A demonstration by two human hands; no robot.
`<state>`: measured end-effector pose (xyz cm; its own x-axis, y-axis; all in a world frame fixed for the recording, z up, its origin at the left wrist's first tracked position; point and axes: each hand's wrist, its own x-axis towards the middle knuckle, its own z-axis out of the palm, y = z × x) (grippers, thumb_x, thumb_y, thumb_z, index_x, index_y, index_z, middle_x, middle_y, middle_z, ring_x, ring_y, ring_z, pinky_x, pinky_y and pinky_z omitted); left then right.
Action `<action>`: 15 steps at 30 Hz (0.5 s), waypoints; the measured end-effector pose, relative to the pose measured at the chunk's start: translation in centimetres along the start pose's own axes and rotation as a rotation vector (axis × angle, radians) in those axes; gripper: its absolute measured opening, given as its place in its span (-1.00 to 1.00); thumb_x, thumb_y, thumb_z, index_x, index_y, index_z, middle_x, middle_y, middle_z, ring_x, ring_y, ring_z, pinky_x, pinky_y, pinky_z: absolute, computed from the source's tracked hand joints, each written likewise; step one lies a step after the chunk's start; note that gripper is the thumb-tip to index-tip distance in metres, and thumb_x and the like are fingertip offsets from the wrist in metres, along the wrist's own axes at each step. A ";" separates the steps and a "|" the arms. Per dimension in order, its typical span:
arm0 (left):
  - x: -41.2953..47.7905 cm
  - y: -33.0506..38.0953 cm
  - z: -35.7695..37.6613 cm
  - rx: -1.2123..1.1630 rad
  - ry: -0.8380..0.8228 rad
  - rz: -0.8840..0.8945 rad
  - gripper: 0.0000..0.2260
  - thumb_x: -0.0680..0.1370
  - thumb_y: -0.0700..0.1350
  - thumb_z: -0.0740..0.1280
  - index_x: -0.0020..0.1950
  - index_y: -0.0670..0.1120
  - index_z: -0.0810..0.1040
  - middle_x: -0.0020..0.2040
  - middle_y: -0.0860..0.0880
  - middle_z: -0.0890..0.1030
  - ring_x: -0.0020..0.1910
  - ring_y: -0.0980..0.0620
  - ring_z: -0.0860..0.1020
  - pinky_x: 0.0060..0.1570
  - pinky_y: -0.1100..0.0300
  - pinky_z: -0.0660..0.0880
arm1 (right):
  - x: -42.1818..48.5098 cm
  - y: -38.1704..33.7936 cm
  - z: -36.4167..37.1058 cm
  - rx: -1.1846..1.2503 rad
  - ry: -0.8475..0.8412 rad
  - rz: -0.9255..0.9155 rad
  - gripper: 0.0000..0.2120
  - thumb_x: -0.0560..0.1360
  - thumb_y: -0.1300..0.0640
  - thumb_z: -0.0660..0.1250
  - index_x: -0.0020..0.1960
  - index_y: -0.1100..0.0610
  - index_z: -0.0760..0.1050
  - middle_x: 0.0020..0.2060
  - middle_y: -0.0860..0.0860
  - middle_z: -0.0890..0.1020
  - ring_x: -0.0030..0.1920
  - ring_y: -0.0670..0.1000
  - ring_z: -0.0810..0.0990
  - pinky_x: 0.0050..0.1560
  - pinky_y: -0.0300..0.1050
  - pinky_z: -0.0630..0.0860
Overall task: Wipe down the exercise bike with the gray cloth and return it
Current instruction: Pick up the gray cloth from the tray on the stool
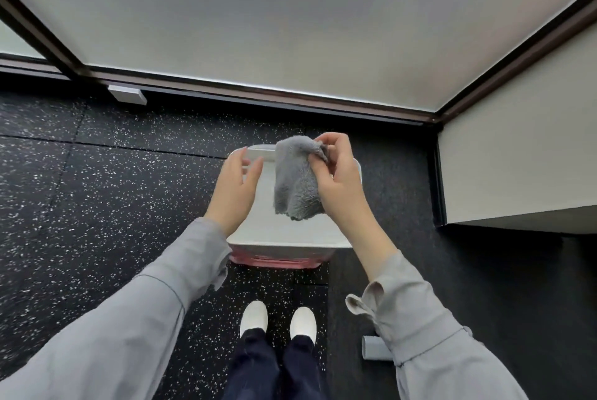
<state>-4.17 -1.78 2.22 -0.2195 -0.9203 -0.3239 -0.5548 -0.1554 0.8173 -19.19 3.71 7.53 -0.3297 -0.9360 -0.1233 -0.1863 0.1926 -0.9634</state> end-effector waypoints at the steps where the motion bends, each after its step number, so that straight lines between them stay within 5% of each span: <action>1: -0.7 1.6 -0.2 -0.087 -0.040 -0.032 -0.56 0.62 0.06 0.07 0.45 -0.10 0.21 0.28 -0.01 0.40 0.18 0.06 0.40 0.17 0.18 0.31 | -0.6 -1.6 -0.5 0.041 -0.013 -0.011 -0.86 0.59 0.29 0.20 0.08 0.09 0.34 -0.06 0.03 0.54 -0.06 -0.07 0.52 -0.01 -0.18 0.47; 5: -3.7 7.7 -1.4 -0.555 -0.252 -0.179 -0.40 0.51 0.25 0.10 0.28 -0.21 0.46 0.22 -0.17 0.57 0.18 -0.12 0.54 0.14 0.07 0.45 | -2.7 -7.0 -3.1 0.262 -0.001 -0.013 -0.80 0.57 0.29 0.25 0.10 0.03 0.39 -0.03 0.00 0.62 -0.01 -0.10 0.58 0.03 -0.20 0.53; 8: -6.1 10.5 -2.3 -0.762 -0.387 -0.246 -0.47 0.57 0.20 0.08 0.25 -0.18 0.52 0.10 -0.11 0.63 0.05 -0.03 0.59 0.02 0.13 0.50 | -4.2 -9.0 -4.8 0.419 0.073 0.103 -0.78 0.54 0.25 0.31 0.16 0.09 0.45 0.01 0.01 0.67 0.09 0.00 0.63 0.11 -0.09 0.57; 15: -13.4 13.7 -3.2 -0.650 -0.083 -0.068 -0.92 0.54 -0.18 0.31 -0.10 -0.06 0.59 -0.27 0.11 0.68 -0.23 0.18 0.63 -0.24 0.29 0.58 | -10.0 -10.5 -6.6 0.426 0.280 0.278 -0.92 0.51 0.21 0.35 -0.02 0.19 0.59 -0.13 0.10 0.67 -0.07 0.09 0.63 0.03 0.14 0.57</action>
<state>-6.26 7.26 19.32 -0.2771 -0.8739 -0.3993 0.0222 -0.4213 0.9067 -20.00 13.03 20.43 -0.5561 -0.7424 -0.3736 0.3121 0.2300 -0.9218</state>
